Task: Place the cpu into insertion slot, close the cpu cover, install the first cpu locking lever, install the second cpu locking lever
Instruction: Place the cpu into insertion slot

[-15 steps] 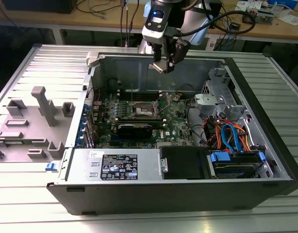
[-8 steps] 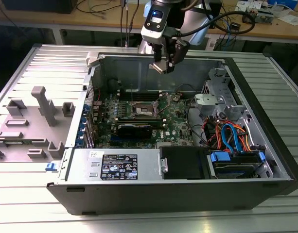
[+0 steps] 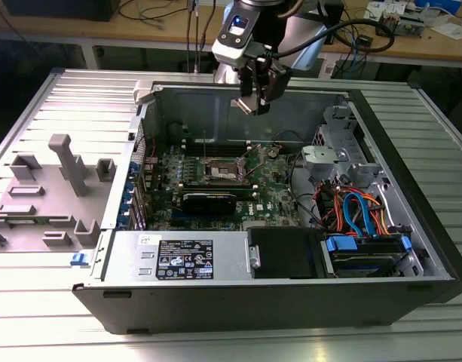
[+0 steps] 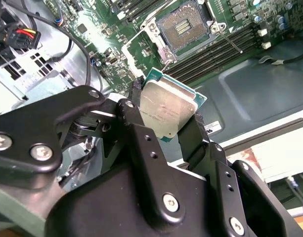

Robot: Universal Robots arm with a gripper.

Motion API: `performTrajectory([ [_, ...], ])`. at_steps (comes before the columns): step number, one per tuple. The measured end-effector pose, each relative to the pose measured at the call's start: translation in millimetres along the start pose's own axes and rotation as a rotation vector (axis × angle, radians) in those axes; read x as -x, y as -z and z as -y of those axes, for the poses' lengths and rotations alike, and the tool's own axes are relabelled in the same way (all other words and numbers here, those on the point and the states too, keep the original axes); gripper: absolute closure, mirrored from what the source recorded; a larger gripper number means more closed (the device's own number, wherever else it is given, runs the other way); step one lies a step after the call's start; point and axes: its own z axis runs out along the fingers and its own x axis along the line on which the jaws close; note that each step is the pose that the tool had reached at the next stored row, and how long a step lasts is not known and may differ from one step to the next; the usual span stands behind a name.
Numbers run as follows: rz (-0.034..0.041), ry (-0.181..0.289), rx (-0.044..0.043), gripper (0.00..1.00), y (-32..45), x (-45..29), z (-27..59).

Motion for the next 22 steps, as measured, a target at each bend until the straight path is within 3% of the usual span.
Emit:
performTrajectory([
  [12,0.0023,-0.027,0.0003,0.46,-0.1,0.1,0.1],
  [22,0.0090,-0.110,0.0018,0.46,-1.2,1.4,0.9],
])
